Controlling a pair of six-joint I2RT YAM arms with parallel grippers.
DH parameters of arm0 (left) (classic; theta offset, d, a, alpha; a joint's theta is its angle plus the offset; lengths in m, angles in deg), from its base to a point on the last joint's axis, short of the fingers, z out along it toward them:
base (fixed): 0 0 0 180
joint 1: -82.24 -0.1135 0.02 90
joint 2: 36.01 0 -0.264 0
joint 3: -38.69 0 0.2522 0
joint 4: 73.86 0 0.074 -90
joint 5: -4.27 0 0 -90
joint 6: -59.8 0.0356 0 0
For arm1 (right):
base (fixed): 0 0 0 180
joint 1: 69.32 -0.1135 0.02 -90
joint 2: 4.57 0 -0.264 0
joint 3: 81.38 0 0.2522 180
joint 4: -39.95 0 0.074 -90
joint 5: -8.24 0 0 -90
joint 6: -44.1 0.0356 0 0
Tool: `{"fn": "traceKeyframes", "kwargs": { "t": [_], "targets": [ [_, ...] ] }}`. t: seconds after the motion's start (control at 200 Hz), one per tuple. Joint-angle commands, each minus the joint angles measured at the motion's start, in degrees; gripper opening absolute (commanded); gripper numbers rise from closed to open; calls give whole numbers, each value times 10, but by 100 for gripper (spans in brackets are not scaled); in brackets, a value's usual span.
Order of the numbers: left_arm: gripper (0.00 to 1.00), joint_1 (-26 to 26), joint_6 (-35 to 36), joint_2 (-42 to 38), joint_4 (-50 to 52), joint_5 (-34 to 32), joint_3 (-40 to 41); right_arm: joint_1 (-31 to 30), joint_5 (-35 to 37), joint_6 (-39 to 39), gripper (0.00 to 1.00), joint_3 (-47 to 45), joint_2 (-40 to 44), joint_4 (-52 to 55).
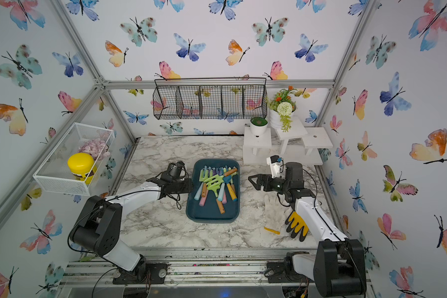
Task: Take the hand rake out of the storage box
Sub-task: Move the storage box to the center of the board, then pick up the rake from the storage box.
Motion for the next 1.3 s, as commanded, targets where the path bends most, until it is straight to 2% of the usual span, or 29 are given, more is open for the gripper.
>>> {"fn": "traceKeyframes", "kwargs": {
  "t": [0.0,0.02,0.235,0.43,0.521,0.716,0.891,1.046,1.171,1.296],
  "targets": [
    [92,-3,11,-41,-1,-9,17,-18,24,-3,94,25,16,38],
    [100,-4,9,-47,2,-16,17,-23,30,-4,93,29,17,45],
    [99,-4,1,-168,24,-35,37,-103,125,-10,88,93,-3,116],
    [98,-4,8,-274,0,-41,104,-189,240,-1,82,162,-65,172],
    [99,-5,13,-314,-25,-51,159,-201,249,-22,78,188,-91,182],
    [99,-5,9,-395,-83,-14,258,-202,243,-101,76,258,-156,219],
    [98,-5,14,-431,-80,-43,286,-210,243,-49,72,297,-209,267],
    [98,-5,18,-442,-101,-61,316,-264,308,17,68,293,-227,268],
    [98,-5,23,-445,-125,-46,336,-315,358,8,65,326,-269,307],
    [97,-6,24,-454,-133,-44,344,-330,382,-20,60,367,-318,354]
  ]
}}
